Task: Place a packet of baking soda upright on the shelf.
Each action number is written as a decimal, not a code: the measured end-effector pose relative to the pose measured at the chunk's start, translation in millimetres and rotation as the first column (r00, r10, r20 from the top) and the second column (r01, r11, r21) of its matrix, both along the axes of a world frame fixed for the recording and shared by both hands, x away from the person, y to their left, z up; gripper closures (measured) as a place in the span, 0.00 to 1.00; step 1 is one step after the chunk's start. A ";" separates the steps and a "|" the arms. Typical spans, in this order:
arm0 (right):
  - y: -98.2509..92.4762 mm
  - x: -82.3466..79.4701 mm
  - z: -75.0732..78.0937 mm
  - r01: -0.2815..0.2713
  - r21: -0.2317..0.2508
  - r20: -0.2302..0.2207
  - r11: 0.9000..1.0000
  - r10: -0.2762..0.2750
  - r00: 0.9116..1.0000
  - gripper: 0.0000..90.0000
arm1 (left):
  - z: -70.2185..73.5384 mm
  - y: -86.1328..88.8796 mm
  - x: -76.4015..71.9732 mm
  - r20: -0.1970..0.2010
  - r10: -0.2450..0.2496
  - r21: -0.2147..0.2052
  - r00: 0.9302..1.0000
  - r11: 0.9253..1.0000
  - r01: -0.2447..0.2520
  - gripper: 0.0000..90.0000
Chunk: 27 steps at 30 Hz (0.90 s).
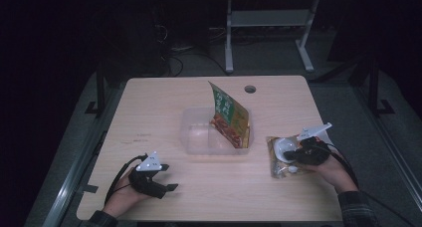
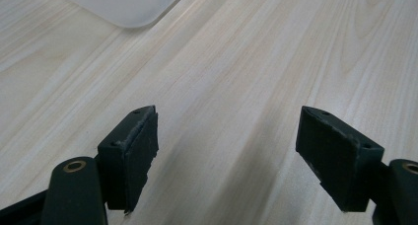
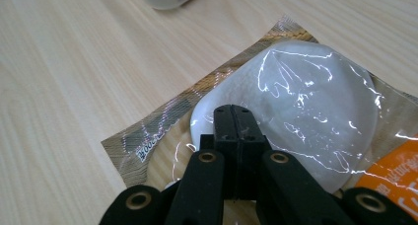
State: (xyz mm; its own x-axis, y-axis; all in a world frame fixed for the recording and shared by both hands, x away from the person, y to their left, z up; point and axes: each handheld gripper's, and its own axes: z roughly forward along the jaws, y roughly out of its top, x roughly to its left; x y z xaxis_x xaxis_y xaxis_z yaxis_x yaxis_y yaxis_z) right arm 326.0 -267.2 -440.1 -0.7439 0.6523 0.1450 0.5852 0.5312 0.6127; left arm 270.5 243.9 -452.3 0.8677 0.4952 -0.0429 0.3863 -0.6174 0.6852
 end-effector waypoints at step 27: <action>66.4 -54.7 -0.9 -0.245 0.032 0.009 0.969 0.245 0.969 1.00 | -0.3 -0.7 0.0 0.008 -0.010 0.001 1.000 1.000 0.010 0.26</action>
